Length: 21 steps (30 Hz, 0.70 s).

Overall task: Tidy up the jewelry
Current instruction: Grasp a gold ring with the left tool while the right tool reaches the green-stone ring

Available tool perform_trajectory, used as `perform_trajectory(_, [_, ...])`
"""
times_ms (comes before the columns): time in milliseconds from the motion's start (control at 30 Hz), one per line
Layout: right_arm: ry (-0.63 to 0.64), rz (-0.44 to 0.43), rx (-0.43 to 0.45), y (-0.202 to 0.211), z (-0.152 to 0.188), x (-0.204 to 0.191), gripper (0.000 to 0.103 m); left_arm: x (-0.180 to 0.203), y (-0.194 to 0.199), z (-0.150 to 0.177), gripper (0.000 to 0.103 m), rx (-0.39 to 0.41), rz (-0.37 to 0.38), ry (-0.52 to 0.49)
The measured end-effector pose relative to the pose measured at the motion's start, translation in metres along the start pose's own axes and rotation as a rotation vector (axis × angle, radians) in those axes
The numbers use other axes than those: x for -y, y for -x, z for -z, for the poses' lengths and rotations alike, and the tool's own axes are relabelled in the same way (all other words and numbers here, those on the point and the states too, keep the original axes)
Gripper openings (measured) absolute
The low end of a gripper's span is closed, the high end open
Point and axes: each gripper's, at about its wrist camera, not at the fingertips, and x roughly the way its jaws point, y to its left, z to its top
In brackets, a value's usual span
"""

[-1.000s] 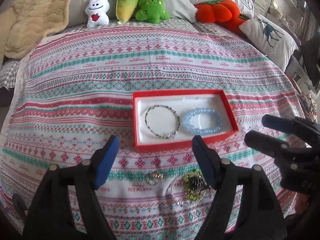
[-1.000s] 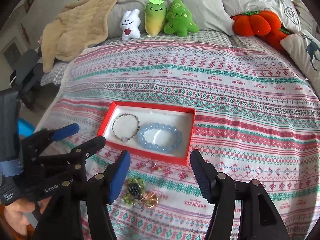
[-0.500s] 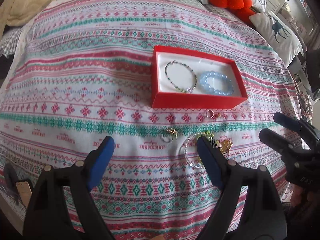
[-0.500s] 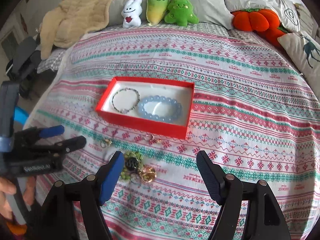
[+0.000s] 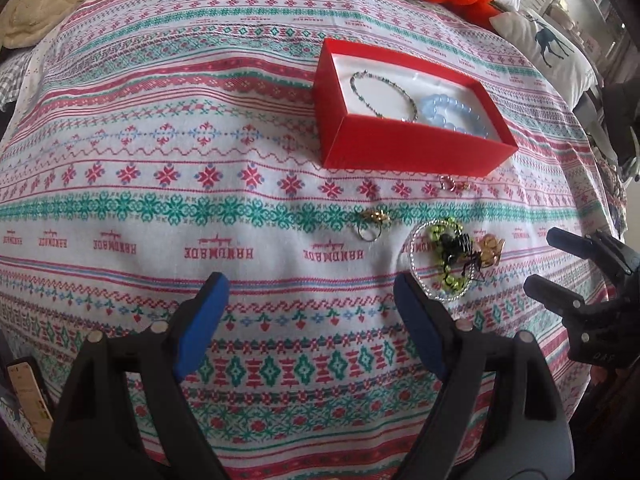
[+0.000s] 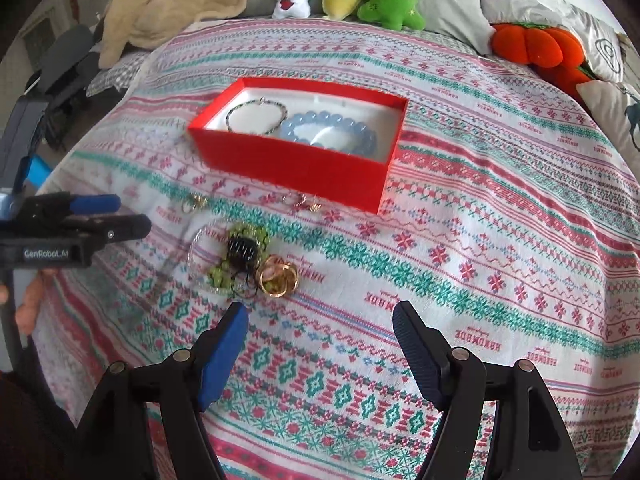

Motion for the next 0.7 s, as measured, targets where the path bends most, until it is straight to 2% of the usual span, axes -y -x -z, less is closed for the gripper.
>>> perform_trajectory(133, [0.009, -0.042, -0.003, -0.009, 0.003, -0.003, 0.076, 0.003, -0.004, 0.000, 0.084, 0.026, 0.029, -0.034])
perform_trajectory(200, [0.013, -0.068, 0.000, -0.014, 0.002, -0.006, 0.076, 0.007, -0.006, -0.001, 0.078, 0.033, 0.037, -0.052])
perform_trajectory(367, [0.030, -0.127, 0.028, -0.020, -0.004, -0.015, 0.073, 0.018, -0.014, -0.005, 0.056, 0.030, 0.046, -0.089])
perform_trajectory(433, [0.036, -0.145, 0.033, -0.022, -0.005, -0.017, 0.061, 0.021, -0.015, -0.006, 0.050, 0.028, 0.048, -0.096])
perform_trajectory(533, [0.032, -0.165, 0.028, -0.026, -0.008, -0.019, 0.050, 0.023, -0.016, -0.007, 0.043, 0.023, 0.055, -0.104])
perform_trajectory(700, [-0.004, -0.180, 0.026, -0.032, -0.012, -0.016, 0.041, 0.026, -0.020, -0.008, 0.035, 0.013, 0.069, -0.106])
